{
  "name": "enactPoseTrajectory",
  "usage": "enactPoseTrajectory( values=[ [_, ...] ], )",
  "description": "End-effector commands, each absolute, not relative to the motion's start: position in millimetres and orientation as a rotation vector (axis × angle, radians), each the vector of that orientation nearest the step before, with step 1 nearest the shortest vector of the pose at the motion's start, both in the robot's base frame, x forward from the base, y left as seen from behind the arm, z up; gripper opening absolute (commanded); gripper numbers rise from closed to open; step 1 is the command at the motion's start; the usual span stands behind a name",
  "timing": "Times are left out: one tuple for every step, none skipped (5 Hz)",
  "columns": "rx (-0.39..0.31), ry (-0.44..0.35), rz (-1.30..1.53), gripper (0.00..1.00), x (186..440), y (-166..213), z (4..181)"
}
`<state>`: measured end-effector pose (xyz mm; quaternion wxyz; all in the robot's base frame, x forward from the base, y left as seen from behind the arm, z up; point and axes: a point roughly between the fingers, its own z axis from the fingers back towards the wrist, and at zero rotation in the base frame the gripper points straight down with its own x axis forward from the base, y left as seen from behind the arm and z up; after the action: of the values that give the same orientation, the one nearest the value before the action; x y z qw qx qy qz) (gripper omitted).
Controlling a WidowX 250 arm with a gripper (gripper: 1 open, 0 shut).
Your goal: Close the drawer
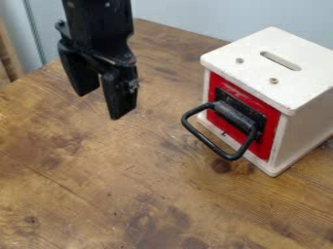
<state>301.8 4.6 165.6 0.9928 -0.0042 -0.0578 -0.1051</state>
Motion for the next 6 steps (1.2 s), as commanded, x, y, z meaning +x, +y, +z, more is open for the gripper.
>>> enactPoseTrajectory(
  values=[
    [-0.009, -0.163, -0.178, 1.00, 308.3, 13.4, 180.0],
    [-0.010, -0.156, -0.167, 1.00, 309.9, 17.6, 174.4],
    [-0.007, -0.155, -0.163, 1.00, 310.9, 17.7, 170.5],
    [-0.008, -0.142, -0.164, 1.00, 310.6, 16.2, 168.0],
    [-0.007, -0.135, -0.166, 1.00, 309.6, 14.0, 166.8],
    [-0.005, -0.131, -0.171, 1.00, 309.0, 12.1, 165.9]
  ],
)
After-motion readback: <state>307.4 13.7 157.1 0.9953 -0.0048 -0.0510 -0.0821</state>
